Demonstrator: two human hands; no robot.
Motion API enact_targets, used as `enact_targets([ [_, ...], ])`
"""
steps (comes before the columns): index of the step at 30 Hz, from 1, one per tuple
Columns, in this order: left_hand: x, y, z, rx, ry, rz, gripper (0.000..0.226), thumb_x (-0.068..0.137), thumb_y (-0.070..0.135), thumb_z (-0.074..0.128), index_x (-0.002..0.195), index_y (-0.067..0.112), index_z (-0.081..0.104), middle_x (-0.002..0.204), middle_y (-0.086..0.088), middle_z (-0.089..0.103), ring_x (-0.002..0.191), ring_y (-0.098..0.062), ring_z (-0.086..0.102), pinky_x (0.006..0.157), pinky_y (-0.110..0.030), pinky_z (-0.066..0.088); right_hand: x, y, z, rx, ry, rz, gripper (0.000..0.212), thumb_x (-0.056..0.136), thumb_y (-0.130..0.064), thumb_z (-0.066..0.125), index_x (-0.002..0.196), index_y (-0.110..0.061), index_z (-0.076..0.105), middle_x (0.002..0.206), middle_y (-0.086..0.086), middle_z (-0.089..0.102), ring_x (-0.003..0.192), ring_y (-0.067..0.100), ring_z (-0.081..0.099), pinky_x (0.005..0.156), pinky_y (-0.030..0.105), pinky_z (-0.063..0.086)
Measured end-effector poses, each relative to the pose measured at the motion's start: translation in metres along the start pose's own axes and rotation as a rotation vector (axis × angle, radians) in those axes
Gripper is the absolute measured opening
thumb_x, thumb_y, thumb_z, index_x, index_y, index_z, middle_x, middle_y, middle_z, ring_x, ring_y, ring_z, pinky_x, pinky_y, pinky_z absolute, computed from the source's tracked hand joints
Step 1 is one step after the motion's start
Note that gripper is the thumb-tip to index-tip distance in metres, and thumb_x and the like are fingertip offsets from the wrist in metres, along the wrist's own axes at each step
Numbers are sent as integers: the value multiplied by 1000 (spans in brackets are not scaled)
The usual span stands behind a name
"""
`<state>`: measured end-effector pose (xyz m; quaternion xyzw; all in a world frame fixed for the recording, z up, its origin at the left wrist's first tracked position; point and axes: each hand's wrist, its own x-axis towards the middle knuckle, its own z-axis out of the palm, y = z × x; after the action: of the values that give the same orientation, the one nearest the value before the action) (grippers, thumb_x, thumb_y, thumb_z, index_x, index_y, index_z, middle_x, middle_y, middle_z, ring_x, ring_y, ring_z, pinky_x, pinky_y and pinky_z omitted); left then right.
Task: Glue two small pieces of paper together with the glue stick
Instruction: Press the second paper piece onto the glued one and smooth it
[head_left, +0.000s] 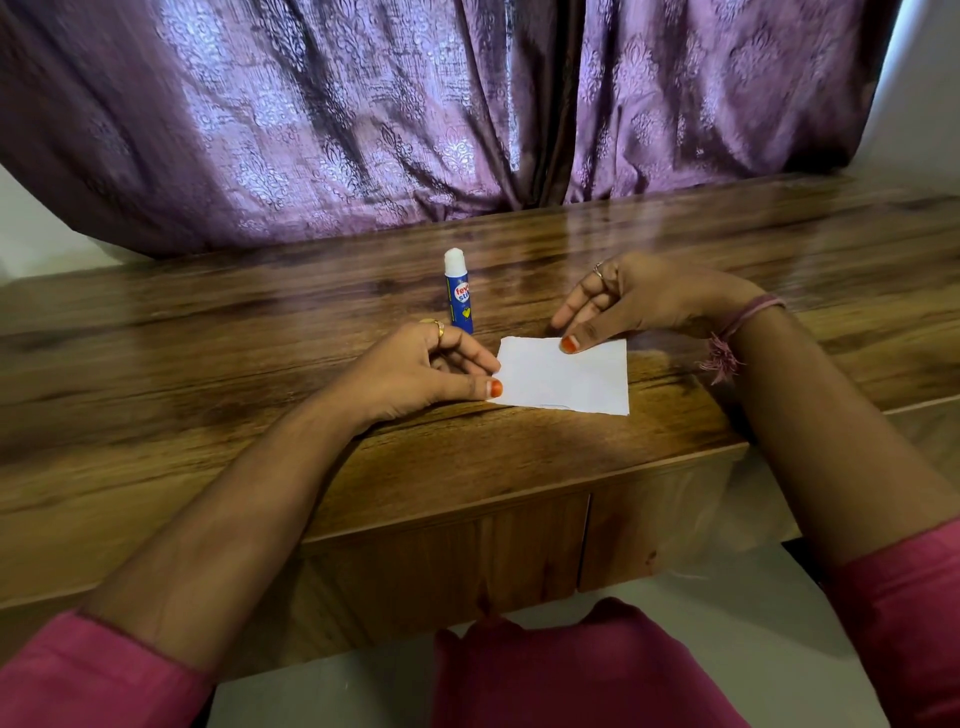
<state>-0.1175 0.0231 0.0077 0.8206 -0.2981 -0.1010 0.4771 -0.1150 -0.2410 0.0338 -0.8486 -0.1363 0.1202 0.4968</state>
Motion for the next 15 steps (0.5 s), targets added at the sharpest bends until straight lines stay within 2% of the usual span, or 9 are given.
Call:
enact_targets([
  [15, 0, 0, 0, -12, -15, -5, 19, 70, 9, 80, 84, 19, 71, 64, 16, 66, 60, 8, 55, 57, -5, 42, -2, 0, -2, 0, -16, -22, 44, 62, -12, 81, 103, -4, 68, 86, 11, 76, 78, 15, 73, 64, 19, 56],
])
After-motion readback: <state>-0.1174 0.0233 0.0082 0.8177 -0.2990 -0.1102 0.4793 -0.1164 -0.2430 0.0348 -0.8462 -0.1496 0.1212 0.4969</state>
